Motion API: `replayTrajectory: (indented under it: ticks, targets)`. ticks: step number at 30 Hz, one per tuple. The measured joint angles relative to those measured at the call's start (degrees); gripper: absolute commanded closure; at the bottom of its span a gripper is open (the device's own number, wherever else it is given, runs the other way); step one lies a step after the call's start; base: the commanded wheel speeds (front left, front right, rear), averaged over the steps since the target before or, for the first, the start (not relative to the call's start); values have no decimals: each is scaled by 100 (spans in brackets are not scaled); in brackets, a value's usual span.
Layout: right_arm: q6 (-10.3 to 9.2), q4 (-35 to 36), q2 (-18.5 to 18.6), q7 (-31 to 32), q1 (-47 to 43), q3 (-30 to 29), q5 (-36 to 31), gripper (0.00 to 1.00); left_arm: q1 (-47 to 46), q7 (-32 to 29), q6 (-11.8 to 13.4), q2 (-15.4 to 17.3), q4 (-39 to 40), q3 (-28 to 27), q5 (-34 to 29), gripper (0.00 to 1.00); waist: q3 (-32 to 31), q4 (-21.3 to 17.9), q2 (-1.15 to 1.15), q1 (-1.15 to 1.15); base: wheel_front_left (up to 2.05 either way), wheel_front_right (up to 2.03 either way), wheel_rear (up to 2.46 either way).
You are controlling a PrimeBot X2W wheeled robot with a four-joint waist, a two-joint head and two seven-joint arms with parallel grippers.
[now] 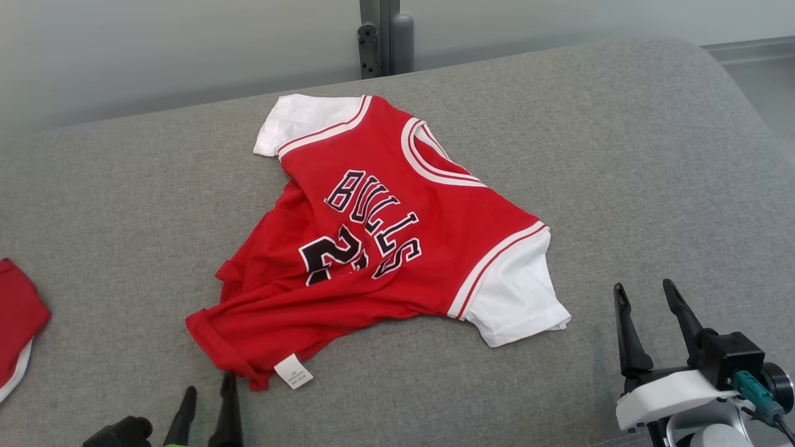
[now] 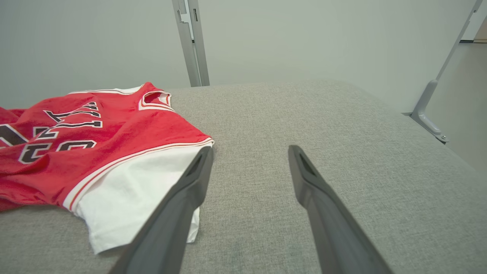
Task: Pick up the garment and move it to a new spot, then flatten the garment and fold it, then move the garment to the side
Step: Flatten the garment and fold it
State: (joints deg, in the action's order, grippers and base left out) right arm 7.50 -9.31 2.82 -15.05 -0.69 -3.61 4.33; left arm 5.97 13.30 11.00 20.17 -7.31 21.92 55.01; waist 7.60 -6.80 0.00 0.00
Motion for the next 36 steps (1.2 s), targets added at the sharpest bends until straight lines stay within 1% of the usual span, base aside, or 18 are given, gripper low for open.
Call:
replayTrajectory:
  ticks: [2, 4, 9, 13, 17, 19, 22, 23, 24, 25, 26, 27, 28, 32, 35, 36]
  targets:
    - [0, 7, -1, 0, 1, 21, -1, 0, 55, -64, 63, -94, 241, 167, -87, 0, 5, 19, 0, 0, 0, 0, 0]
    - [0, 11, -1, 0, 1, 40, -2, 0, 38, -174, 118, -157, 296, 322, -131, 0, 14, 27, 0, 0, 0, 0, 0]
    - [0, 5, -4, 0, 19, 111, -51, 0, -220, -425, 310, -304, -64, 749, -478, 0, 31, -37, 0, 0, 0, 0, 0]
    - [0, 7, -1, 0, 32, 80, -58, 0, -298, -392, 423, -425, -356, 780, -516, 0, 37, -165, 0, 0, 0, 0, 0]
    - [0, 4, -1, 0, 21, 71, -58, 0, -321, -267, 523, -423, -514, 681, -546, 0, 44, -289, 0, 0, 0, 0, 0]
    - [0, 2, 0, 0, 16, 65, -53, 0, -321, -253, 548, -390, -537, 643, -548, 4, 46, -338, 0, 0, 0, 0, 0]
    - [0, 2, 0, 0, 3, 65, -42, 0, -300, -212, 563, -343, -531, 594, -545, 24, 36, -379, 0, 0, 0, 0, 0]
    - [0, 2, 0, 0, -2, 64, -40, 0, -292, -211, 563, -325, -526, 581, -537, 34, 35, -381, 0, 0, 0, 0, 0]
    - [0, 2, 0, 0, -3, 66, -29, 0, -282, -208, 563, -312, -520, 572, -536, 50, 38, -379, 0, 0, 0, 0, 0]
    - [0, 2, -1, 0, -2, 66, -21, 0, -270, -207, 563, -302, -513, 569, -530, 56, 40, -374, 0, 0, 0, 0, 0]
    - [0, 2, -1, 0, -2, 64, -11, 0, -259, -207, 556, -289, -512, 569, -523, 67, 43, -366, 0, 0, 0, 0, 0]
    - [0, 2, 0, 0, -2, 64, 2, 0, -250, -218, 520, -265, -510, 589, -523, 85, 45, -356, 0, 0, 0, 0, 0]
    - [0, 1, -1, 0, -2, 59, 2, 0, -247, -241, 467, -252, -498, 604, -519, 100, 47, -344, 0, 0, 0, 0, 0]
    - [0, 5, -1, 0, -3, 7, 1, 0, -250, -260, 215, -198, -367, 634, -456, 100, 47, -262, 0, 0, 0, 0, 0]
    - [0, 1, -3, 0, -37, -19, 1, 0, -248, -301, -104, -54, -121, 666, -368, 100, 32, -165, 0, 0, 0, 0, 0]
    - [0, -1, -1, 0, -47, -27, 1, 0, -244, -344, -218, 40, -1, 692, -369, 100, 24, -129, 0, 0, 0, 0, 0]
